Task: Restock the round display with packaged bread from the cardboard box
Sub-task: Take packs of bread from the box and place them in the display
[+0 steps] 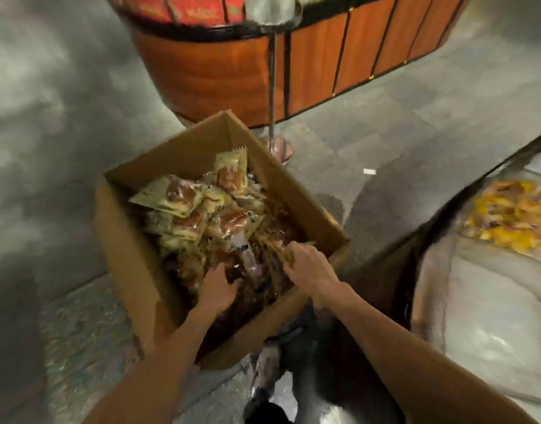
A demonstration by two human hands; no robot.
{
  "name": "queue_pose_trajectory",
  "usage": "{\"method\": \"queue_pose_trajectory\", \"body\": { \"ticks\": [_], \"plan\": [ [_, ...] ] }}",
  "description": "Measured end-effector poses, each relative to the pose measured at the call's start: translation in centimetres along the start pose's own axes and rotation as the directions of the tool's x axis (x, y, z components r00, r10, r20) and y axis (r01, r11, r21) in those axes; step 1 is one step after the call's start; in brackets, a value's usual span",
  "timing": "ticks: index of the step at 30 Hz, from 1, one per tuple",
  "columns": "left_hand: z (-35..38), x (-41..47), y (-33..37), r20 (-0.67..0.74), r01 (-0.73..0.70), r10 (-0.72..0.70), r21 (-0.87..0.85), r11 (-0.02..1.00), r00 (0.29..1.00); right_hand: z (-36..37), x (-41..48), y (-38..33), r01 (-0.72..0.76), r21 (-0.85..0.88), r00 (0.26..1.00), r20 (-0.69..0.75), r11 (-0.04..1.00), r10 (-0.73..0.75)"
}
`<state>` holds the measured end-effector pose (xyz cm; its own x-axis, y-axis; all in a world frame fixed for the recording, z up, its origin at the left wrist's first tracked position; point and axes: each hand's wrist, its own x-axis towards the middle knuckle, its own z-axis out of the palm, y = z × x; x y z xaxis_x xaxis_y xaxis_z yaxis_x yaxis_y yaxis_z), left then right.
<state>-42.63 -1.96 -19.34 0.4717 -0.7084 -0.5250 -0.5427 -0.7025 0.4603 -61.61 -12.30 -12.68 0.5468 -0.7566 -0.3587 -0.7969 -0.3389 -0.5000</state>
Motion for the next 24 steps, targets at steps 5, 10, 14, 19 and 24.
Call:
{"method": "queue_pose_trajectory", "body": {
  "ticks": [5, 10, 14, 19, 24],
  "plan": [
    [-0.1, 5.9, -1.1, -0.082, 0.041, -0.049, -0.097, 0.994, 0.995, 1.7, 8.5, -1.3, -0.141, 0.077, 0.978, 0.167, 0.987, 0.127],
    [-1.0, 9.4, -1.8, -0.021, 0.040, -0.037, 0.155, 0.987, 0.999, 3.2, 12.9, -0.6, -0.355, 0.332, 0.932, 0.201, 0.874, 0.302],
    [-1.5, 10.3, -2.4, 0.064, 0.072, -0.097, 0.314, 0.947, 0.993, 3.4, 15.1, -1.7, -0.400, 0.505, 0.916, 0.237, 0.765, 0.322],
    [-1.3, 9.0, -2.6, 0.112, 0.082, -0.093, 0.099, 0.992, 0.989, 4.3, 17.7, -3.7, -0.380, 0.326, 0.924, 0.172, 0.866, 0.341],
    [-2.3, 7.6, -3.2, 0.121, 0.021, -0.011, -0.083, 0.996, 0.993, 4.1, 19.2, -6.1, -0.388, 0.289, 0.900, 0.322, 0.875, 0.293]
  ]
}}
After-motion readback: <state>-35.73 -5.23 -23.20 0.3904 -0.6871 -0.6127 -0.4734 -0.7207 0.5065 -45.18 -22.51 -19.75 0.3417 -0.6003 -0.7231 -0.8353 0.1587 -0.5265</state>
